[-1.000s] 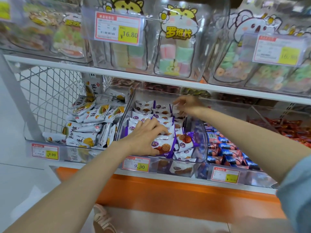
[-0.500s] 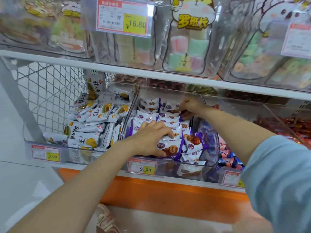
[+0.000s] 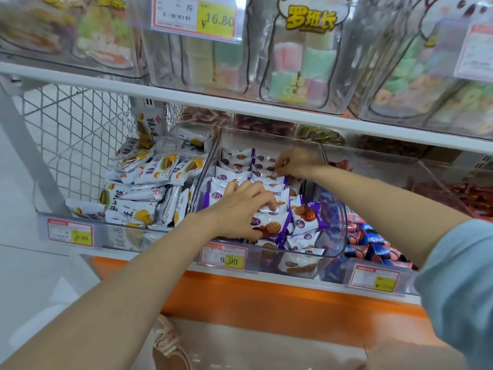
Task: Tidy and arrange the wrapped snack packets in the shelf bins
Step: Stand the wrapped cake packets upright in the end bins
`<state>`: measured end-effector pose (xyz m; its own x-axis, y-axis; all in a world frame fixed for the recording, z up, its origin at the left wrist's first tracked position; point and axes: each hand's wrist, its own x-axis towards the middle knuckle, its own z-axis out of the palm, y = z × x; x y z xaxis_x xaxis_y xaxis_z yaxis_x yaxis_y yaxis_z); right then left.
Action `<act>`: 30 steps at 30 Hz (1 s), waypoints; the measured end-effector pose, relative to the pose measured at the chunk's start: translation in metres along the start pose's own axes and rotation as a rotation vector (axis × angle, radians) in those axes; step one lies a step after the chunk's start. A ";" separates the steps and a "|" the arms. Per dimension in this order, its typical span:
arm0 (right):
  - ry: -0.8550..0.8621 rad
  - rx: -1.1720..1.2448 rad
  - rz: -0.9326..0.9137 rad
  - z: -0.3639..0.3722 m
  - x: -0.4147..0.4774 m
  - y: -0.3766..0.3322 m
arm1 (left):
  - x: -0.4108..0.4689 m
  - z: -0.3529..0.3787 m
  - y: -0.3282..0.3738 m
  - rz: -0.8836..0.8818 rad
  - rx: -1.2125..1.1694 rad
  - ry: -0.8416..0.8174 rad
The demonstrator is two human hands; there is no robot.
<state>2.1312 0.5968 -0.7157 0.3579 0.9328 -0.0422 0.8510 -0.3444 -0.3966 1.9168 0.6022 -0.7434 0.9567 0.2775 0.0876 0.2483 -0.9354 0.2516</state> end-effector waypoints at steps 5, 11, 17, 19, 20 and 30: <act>0.058 0.096 0.052 0.006 0.004 -0.002 | 0.001 -0.001 0.002 0.001 0.039 0.015; 0.150 0.127 0.070 0.009 0.007 -0.002 | 0.003 -0.004 -0.004 -0.011 0.064 0.048; 0.023 0.070 0.061 -0.006 -0.006 -0.005 | 0.004 0.000 -0.006 -0.019 0.051 0.047; 0.043 -0.135 0.021 -0.020 -0.016 -0.003 | 0.004 0.000 -0.006 -0.022 0.044 0.034; -0.038 -0.230 0.006 -0.028 -0.024 -0.002 | 0.003 -0.001 -0.006 -0.025 0.038 0.024; -0.494 -0.540 -0.059 -0.039 -0.085 -0.018 | 0.004 -0.003 -0.003 -0.049 0.007 -0.006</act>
<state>2.1007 0.5191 -0.6693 0.1993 0.8466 -0.4935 0.9799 -0.1779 0.0905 1.9192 0.6067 -0.7406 0.9443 0.3217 0.0697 0.2958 -0.9223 0.2489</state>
